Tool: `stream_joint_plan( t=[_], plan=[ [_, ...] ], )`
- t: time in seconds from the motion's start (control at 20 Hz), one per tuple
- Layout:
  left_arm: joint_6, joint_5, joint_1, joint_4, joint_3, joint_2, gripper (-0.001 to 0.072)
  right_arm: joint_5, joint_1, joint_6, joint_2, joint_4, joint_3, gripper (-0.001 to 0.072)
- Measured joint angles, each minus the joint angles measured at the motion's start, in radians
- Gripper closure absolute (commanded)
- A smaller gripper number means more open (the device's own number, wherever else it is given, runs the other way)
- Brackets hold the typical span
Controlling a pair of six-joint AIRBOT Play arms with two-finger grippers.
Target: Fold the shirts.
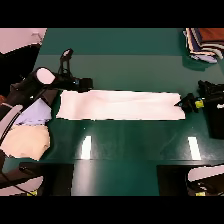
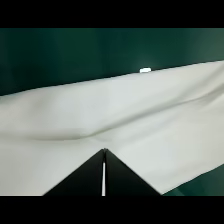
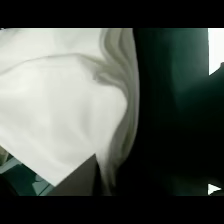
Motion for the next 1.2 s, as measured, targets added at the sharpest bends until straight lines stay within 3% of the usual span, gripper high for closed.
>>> stream_joint_plan(
  t=[0.3, 0.6, 1.2],
  plan=[
    [-0.01, -0.011, -0.136, -0.016, 0.218, -0.243, 0.0684, 0.0, 0.031, -0.032, 0.142, 0.033, 0.032, 0.0695],
    [-0.012, -0.084, -0.253, -0.017, 0.451, -0.481, 0.0684, 0.048, 0.147, 0.058, 0.277, 0.095, 0.225, 0.0695],
    [-0.014, -0.132, -0.282, 0.045, 0.512, -0.568, 0.0685, 0.003, 0.467, 0.151, 0.309, 0.128, 0.491, 0.0695]
  ],
)
